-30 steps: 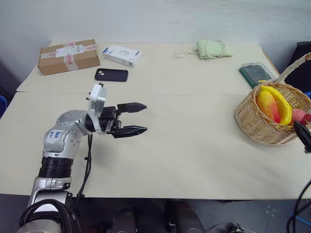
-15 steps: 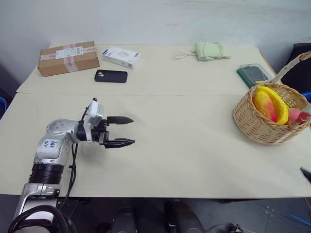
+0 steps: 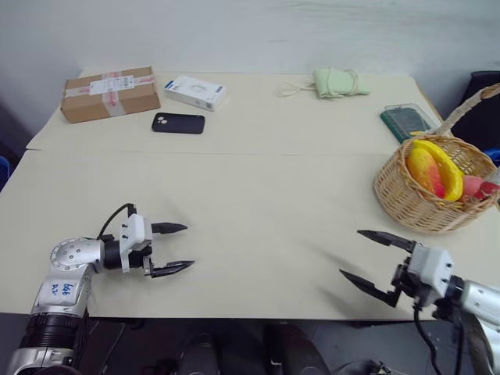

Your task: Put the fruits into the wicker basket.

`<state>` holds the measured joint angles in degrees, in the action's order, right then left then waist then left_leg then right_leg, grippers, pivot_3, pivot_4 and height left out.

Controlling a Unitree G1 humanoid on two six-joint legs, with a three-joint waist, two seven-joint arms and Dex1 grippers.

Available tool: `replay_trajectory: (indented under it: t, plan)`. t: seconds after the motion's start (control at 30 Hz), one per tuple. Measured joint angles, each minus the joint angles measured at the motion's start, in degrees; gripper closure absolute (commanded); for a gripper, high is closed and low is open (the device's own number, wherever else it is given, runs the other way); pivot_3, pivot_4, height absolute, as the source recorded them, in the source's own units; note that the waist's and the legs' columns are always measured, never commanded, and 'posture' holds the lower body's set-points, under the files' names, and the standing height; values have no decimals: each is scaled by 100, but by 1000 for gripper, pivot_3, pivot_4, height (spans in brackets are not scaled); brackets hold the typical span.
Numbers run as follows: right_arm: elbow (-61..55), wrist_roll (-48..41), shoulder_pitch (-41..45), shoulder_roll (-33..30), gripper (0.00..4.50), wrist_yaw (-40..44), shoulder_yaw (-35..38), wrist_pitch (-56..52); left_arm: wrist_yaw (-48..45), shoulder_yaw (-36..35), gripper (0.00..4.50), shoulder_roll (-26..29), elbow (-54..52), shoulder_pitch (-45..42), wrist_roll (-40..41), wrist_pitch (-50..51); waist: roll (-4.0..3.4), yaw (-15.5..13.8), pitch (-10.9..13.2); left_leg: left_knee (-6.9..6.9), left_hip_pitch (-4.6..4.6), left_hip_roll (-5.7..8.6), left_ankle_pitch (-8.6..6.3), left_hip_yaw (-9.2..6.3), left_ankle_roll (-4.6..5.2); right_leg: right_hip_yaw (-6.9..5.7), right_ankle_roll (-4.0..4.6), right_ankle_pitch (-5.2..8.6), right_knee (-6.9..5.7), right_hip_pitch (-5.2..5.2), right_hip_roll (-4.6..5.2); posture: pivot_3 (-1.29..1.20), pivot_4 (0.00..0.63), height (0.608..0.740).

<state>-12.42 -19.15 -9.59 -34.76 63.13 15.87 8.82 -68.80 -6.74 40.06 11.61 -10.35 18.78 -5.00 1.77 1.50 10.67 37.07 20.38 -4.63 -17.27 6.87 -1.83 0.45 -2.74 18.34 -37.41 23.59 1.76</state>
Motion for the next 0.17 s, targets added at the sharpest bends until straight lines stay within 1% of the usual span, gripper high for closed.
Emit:
replay_trajectory:
  t: [0.17]
  plan:
    - [484, 135, 264, 118, 43, -165, -367, 245, 413, -18, 0, -117, 67, -22, -98, -195, 0, 9, 0, 3, 4, -3, -7, 12, 8, 0, -1, -1, 1, 1, 5, 0, 150, 740]
